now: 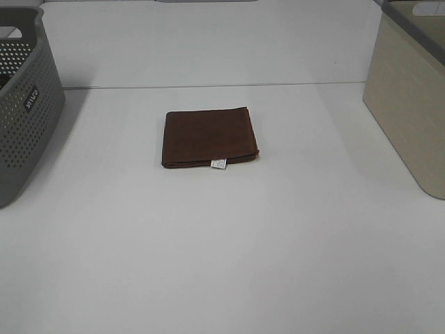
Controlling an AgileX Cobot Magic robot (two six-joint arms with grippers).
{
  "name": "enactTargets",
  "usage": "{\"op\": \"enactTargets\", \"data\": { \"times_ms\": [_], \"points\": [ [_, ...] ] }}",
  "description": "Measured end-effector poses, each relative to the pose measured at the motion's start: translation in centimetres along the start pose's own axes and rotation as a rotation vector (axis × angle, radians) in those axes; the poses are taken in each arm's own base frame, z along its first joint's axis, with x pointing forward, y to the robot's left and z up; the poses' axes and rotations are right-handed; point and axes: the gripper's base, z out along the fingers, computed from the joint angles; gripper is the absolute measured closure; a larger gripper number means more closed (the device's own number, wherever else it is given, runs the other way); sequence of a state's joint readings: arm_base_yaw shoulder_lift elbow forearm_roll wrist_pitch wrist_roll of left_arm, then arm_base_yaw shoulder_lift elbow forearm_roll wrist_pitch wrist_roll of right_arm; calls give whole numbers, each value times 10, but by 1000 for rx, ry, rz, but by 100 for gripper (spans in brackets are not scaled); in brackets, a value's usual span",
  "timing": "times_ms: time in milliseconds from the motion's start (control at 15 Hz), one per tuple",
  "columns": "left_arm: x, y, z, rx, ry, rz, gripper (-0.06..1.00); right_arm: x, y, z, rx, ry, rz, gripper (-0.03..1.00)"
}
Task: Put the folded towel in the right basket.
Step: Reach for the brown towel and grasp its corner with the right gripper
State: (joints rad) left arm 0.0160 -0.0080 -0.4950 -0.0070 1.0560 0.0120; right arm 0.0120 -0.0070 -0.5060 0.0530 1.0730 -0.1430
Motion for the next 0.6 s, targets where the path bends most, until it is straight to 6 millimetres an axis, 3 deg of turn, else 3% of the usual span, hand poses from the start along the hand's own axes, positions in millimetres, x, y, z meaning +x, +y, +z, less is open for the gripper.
{"op": "enactTargets", "data": {
  "times_ms": [600],
  "points": [
    [0,0,0,0,0,0,-3,0,0,0,0,0,0,29]
  ]
}}
